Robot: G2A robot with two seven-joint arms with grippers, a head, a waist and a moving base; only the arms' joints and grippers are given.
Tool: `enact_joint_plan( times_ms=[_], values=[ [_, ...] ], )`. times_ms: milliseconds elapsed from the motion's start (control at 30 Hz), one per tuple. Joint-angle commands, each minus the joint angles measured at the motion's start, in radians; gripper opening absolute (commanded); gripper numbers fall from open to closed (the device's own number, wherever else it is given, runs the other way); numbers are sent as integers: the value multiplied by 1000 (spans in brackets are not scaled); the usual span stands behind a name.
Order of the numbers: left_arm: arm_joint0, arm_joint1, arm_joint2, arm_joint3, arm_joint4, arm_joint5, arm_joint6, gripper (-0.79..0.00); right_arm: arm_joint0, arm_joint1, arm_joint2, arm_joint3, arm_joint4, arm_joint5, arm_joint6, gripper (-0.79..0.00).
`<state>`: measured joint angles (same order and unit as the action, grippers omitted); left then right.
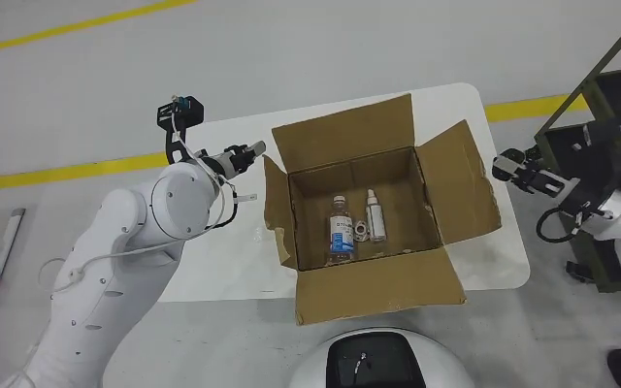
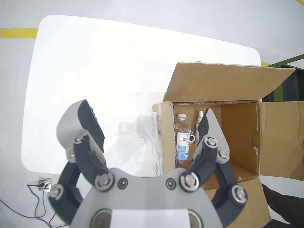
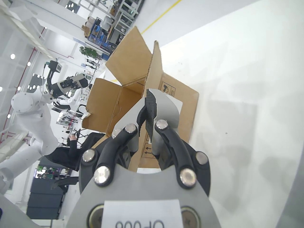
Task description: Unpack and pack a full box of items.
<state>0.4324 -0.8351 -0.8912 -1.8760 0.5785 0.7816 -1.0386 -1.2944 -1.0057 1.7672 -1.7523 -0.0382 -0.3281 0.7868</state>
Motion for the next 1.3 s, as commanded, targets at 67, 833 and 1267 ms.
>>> enact_joint_plan(
  times_ms=[67,833,1267],
  values=[
    [0,0,0,0,0,0,0,0,-8,-7,-69,8,-13,-66,-62,-785],
    [0,0,0,0,0,0,0,0,123,-12,-359,-61,-264,5,82,-785],
    [36,11,-22,-13,66,-101,45,-785,169,-10,-262,-28,-153,90,-56,-785]
  ],
)
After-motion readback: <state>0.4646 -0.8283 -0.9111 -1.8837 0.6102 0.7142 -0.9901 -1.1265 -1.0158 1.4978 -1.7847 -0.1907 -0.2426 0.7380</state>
